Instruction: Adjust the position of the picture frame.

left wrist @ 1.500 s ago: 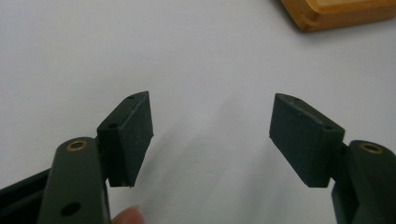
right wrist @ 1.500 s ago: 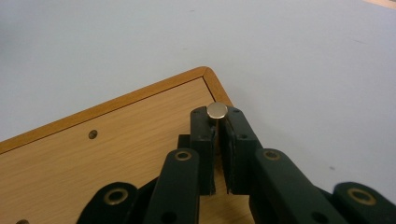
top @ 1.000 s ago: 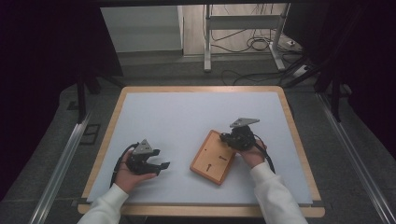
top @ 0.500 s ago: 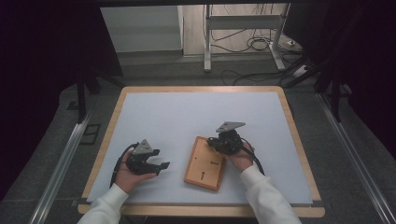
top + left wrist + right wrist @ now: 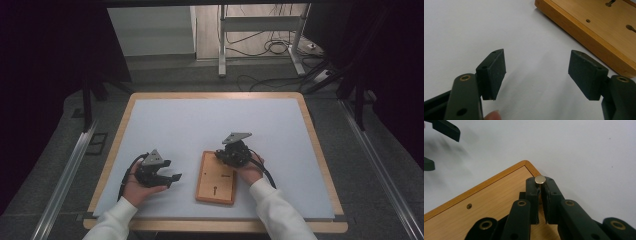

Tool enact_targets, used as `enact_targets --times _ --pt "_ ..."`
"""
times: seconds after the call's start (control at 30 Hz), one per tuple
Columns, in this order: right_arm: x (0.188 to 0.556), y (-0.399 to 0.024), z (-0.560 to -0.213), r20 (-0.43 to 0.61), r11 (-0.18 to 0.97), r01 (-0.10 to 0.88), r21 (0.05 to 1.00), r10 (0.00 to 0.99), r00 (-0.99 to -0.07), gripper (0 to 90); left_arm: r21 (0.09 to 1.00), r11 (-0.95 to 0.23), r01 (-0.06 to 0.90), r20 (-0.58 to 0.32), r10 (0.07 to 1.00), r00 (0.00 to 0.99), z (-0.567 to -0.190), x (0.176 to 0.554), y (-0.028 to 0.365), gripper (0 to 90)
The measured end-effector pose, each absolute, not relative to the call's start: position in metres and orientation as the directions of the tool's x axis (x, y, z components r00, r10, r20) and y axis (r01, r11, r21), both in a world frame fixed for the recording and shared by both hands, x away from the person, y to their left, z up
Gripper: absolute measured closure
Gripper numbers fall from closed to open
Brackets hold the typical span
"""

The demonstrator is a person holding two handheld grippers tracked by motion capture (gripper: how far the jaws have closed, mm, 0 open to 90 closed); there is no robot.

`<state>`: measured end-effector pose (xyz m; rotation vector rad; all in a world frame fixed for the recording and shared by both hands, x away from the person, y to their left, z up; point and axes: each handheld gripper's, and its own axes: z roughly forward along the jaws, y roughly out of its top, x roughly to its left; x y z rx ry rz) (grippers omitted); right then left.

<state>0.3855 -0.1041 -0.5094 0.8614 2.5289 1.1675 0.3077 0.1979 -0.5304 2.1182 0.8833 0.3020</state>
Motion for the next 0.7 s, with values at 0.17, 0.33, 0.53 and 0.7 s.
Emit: enact_targets --times 0.17,0.33,0.53,0.7 --pt "0.3849 -0.1018 -0.5133 0.056 0.502 0.424 0.754 0.594 -0.802 83.8 0.755 -0.435 0.49 -0.08 0.681 0.728 -0.5307 0.3079 0.1976 29.9" --pt "0.382 -0.0961 -0.5146 0.043 0.517 0.404 0.755 0.575 -0.817 83.9 0.757 -0.434 0.489 -0.079 0.682 0.727 -0.5305 0.3076 0.1976 29.9" --pt "0.382 -0.0977 -0.5161 0.053 0.509 0.399 0.763 0.566 -0.823 78.7 0.757 -0.435 0.488 -0.078 0.68 0.729 -0.5305 0.3075 0.1976 29.9" --pt "0.377 -0.0999 -0.5098 0.02 0.506 0.376 0.776 0.576 -0.817 53.8 0.758 -0.433 0.488 -0.079 0.682 0.727 -0.5302 0.3075 0.1979 29.8"
